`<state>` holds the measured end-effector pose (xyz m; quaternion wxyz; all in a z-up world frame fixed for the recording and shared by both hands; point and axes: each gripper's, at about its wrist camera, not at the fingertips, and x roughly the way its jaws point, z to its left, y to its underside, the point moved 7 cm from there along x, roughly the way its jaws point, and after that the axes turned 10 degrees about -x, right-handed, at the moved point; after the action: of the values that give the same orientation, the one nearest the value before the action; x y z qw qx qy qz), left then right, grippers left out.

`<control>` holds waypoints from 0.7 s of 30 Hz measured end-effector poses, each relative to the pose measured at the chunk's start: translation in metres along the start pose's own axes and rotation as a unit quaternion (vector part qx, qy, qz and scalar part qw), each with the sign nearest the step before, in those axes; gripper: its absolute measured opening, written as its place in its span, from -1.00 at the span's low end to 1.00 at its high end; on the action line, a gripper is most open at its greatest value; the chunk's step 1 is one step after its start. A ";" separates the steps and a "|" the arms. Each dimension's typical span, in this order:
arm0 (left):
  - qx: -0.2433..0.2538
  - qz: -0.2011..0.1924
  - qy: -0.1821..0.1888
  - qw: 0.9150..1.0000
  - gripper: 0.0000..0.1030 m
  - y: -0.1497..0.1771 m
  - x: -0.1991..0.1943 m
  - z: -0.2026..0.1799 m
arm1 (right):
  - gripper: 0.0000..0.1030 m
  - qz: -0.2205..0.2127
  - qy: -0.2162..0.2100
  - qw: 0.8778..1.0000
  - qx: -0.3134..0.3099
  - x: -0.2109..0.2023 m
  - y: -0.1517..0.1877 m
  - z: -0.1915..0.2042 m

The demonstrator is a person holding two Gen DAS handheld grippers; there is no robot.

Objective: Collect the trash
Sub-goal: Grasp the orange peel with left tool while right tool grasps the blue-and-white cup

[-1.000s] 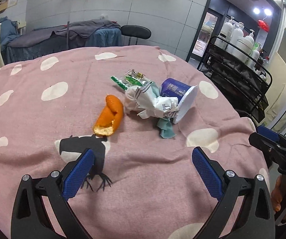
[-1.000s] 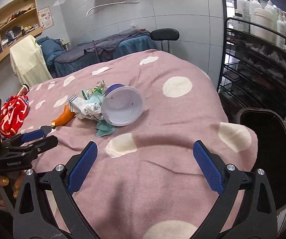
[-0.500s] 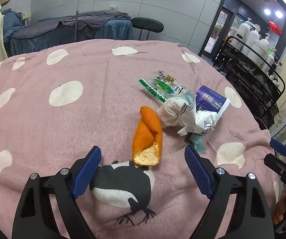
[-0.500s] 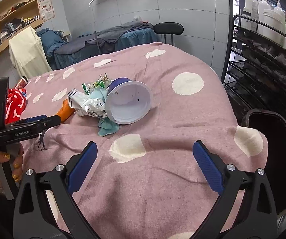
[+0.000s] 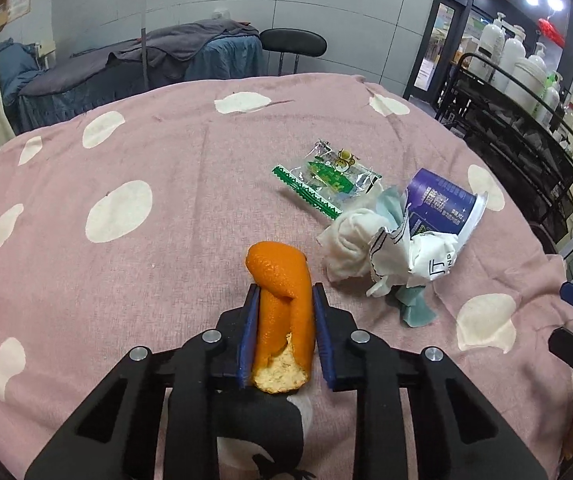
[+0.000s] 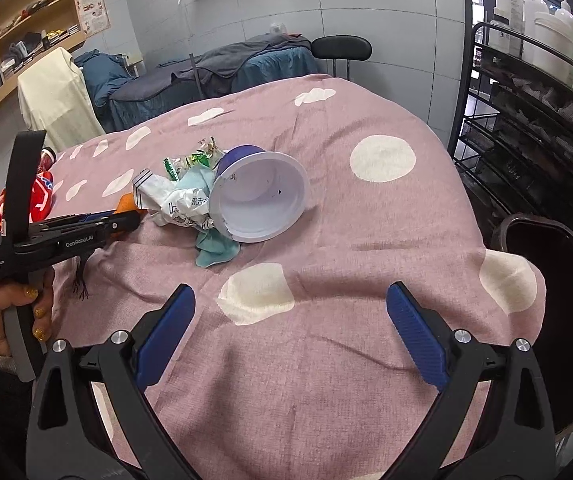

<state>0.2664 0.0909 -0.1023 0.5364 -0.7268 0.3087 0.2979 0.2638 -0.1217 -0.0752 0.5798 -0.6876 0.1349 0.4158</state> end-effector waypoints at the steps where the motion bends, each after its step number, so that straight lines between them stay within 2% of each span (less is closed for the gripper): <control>1: -0.006 -0.002 0.003 1.000 -0.54 0.001 -0.003 0.002 | 0.85 0.002 0.002 1.000 -0.007 0.002 -0.003 0.000; 8: -0.042 -0.028 0.034 0.998 -0.56 0.010 -0.031 0.009 | 0.85 0.019 0.034 0.997 -0.069 0.029 -0.033 -0.006; 13: -0.047 -0.046 0.047 0.997 -0.57 0.018 -0.049 0.006 | 0.84 0.042 0.055 0.987 -0.143 0.067 -0.060 -0.007; 17: -0.053 -0.049 0.045 0.996 -0.57 0.025 -0.055 0.007 | 0.69 0.051 0.078 0.978 -0.189 0.093 -0.071 -0.007; 21: -0.062 -0.046 0.049 0.996 -0.57 0.033 -0.056 0.008 | 0.56 0.057 0.070 0.973 -0.214 0.107 -0.079 -0.002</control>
<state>0.2048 0.0978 -0.0809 0.4877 -0.7858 0.2818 0.2555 0.3838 -0.0687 -0.0991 0.3843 -0.8140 0.1217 0.4183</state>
